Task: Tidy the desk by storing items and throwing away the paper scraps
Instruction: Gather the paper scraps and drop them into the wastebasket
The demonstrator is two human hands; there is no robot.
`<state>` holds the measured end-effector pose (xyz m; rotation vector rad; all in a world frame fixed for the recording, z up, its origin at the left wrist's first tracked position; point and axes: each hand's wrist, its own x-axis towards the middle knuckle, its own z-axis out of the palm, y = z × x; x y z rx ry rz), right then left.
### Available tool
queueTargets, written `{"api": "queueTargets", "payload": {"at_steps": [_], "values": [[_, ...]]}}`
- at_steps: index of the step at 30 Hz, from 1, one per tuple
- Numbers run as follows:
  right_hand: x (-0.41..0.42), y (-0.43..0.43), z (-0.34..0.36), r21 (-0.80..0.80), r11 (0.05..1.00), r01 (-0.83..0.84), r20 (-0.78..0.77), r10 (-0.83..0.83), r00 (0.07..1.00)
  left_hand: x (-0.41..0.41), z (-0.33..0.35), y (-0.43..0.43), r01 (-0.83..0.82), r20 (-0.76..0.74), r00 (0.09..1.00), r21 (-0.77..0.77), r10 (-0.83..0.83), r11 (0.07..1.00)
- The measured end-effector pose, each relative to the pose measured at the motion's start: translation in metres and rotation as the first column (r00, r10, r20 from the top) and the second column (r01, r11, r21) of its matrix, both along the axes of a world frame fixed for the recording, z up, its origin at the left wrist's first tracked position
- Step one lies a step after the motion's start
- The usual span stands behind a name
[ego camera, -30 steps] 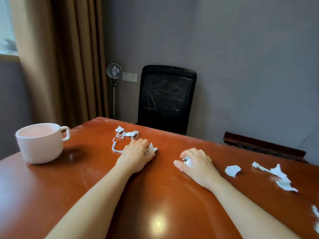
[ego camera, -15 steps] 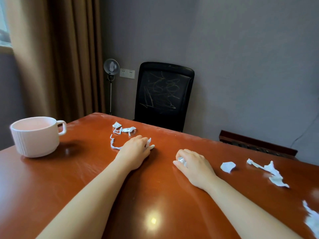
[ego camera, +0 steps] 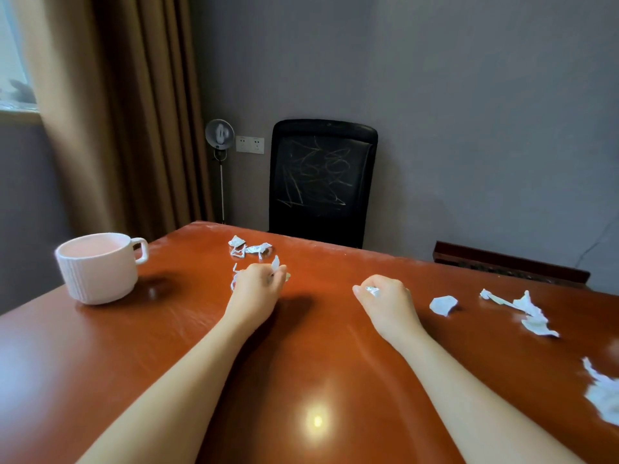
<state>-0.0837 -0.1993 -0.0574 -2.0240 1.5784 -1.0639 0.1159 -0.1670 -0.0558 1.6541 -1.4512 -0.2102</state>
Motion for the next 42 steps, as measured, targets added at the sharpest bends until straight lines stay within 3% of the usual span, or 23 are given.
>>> {"api": "queueTargets", "payload": {"at_steps": [3,7,14,20,26,32,38,42], "values": [[0.000,0.015,0.001,0.039,0.999,-0.010,0.098,0.006,0.995,-0.006,0.004,0.026,-0.104,-0.182,0.980,-0.120,0.082,0.987],[0.004,0.043,0.001,0.094,0.995,-0.034,0.222,0.013,0.975,-0.001,0.000,0.049,-0.177,-0.337,0.935,-0.168,0.112,0.970],[0.024,0.090,0.008,0.247,0.961,-0.129,0.479,-0.005,0.878,0.000,0.011,0.096,-0.244,-0.496,0.858,-0.163,0.135,0.956],[0.071,0.144,0.026,0.287,0.907,-0.308,0.513,0.126,0.849,0.019,0.030,0.166,-0.202,-0.554,0.826,-0.118,0.104,0.972],[0.132,0.210,0.052,0.266,0.766,-0.585,0.577,0.359,0.733,0.062,0.051,0.251,-0.127,-0.571,0.817,-0.043,0.080,0.991],[0.191,0.281,0.058,0.270,0.599,-0.754,0.559,0.540,0.629,0.111,0.045,0.345,-0.173,-0.617,0.776,-0.010,0.130,0.985],[0.248,0.343,0.037,0.331,0.421,-0.844,0.562,0.631,0.535,0.162,0.007,0.423,-0.235,-0.697,0.691,0.034,0.192,0.971],[0.284,0.373,0.006,0.327,0.374,-0.868,0.482,0.724,0.493,0.191,-0.026,0.456,-0.279,-0.730,0.637,0.082,0.248,0.957]]}}
